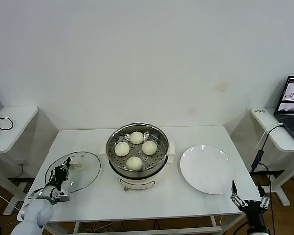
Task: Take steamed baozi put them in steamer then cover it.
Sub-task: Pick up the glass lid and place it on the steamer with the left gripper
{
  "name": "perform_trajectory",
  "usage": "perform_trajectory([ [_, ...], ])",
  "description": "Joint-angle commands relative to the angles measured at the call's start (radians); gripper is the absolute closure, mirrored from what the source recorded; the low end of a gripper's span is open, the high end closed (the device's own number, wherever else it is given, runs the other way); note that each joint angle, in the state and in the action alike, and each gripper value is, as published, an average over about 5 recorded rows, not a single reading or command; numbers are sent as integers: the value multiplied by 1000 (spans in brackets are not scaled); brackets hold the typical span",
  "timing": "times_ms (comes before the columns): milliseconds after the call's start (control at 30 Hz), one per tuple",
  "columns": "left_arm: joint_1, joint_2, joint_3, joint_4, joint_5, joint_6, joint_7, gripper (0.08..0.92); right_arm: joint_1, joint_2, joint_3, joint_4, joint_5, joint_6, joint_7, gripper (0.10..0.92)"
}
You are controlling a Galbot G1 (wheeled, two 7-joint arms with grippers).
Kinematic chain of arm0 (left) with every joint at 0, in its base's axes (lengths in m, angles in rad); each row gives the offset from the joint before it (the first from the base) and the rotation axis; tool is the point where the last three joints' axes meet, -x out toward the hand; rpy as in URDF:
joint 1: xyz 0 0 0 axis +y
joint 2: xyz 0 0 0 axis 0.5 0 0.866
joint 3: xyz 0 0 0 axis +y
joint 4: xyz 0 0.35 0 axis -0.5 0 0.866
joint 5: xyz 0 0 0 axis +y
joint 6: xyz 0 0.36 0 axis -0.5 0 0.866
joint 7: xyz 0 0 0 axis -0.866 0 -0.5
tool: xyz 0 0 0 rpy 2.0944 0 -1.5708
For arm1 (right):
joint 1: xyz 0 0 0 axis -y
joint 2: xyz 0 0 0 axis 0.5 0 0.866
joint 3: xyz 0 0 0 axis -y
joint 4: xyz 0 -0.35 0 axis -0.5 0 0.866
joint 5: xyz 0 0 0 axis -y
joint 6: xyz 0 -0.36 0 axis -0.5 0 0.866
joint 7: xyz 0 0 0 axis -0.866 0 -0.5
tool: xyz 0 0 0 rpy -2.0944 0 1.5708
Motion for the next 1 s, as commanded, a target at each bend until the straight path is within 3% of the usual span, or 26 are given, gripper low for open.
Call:
perform_trajectory([
  [33, 176, -63, -130, -253, -39, 29, -137, 854, 2, 2, -8, 3, -6, 2, 0, 203],
  [267, 284, -66, -242, -423, -26, 90, -93, 855, 2, -2, -16, 13, -9, 2, -1, 202],
  [600, 376, -1, -358, -648, 1, 181, 129, 855, 8, -15, -32, 10, -18, 0, -6, 203],
  [833, 344, 54, -268, -780, -54, 291, 232, 855, 4, -16, -40, 15, -56, 5, -8, 202],
  [1000, 272, 84, -128, -849, -77, 383, 273, 855, 1, -7, -46, 19, -95, 3, -7, 203],
])
